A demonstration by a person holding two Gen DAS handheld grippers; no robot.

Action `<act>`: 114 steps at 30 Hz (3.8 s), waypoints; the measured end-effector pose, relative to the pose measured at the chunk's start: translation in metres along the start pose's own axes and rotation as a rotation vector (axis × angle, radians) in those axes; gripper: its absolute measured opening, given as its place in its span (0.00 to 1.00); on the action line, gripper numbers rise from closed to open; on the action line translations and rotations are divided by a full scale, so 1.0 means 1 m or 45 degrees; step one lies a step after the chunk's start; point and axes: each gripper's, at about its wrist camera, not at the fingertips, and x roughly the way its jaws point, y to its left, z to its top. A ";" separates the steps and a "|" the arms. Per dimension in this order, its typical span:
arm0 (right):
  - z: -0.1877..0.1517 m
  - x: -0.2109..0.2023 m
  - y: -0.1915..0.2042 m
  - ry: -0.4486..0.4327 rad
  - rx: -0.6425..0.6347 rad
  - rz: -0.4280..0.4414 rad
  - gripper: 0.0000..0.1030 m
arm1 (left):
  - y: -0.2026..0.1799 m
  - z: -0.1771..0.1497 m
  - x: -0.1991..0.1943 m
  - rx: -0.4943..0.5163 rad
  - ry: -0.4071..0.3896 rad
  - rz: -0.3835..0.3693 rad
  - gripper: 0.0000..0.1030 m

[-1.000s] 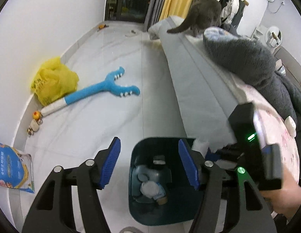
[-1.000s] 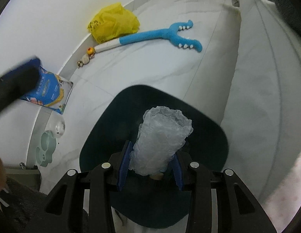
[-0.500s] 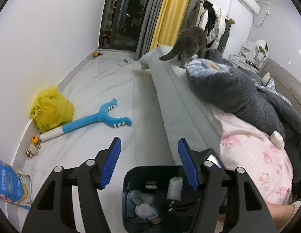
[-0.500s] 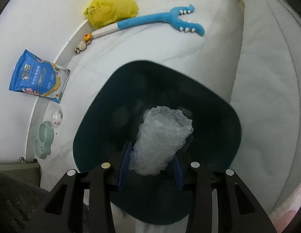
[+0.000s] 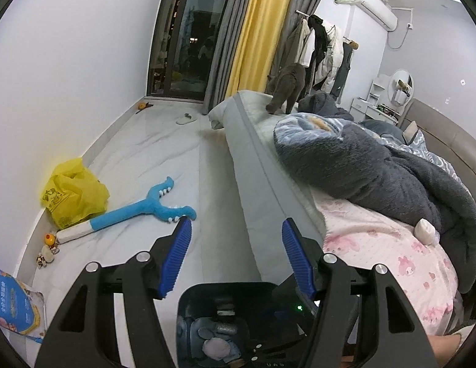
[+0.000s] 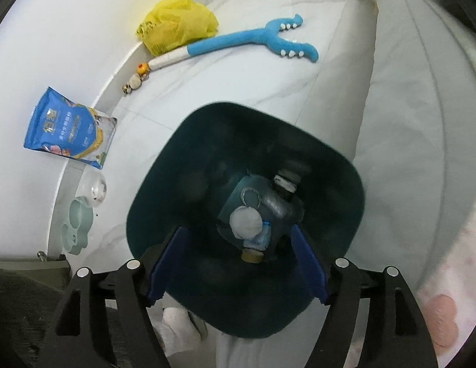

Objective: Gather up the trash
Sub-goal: 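Move both grippers back to the bed toward the white sock and bubble wrap, then close the right gripper on the bubble wrap while the left gripper grasps the white sock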

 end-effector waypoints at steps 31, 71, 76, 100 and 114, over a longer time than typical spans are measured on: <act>-0.037 -0.142 -0.075 -0.518 0.065 -0.033 0.83 | -0.085 0.016 0.030 0.043 -0.015 -0.057 0.89; -0.158 -0.246 -0.261 -0.771 0.328 -0.360 0.95 | -0.268 -0.002 0.095 0.230 0.095 -0.223 0.95; -0.173 -0.254 -0.277 -0.777 0.306 -0.423 0.95 | -0.286 -0.006 0.101 0.239 0.114 -0.249 0.95; -0.237 -0.258 -0.352 -0.728 0.355 -0.544 0.95 | -0.370 -0.028 0.133 0.288 0.208 -0.382 0.95; -0.253 -0.246 -0.367 -0.703 0.327 -0.502 0.83 | -0.405 -0.048 0.164 0.184 0.358 -0.518 0.95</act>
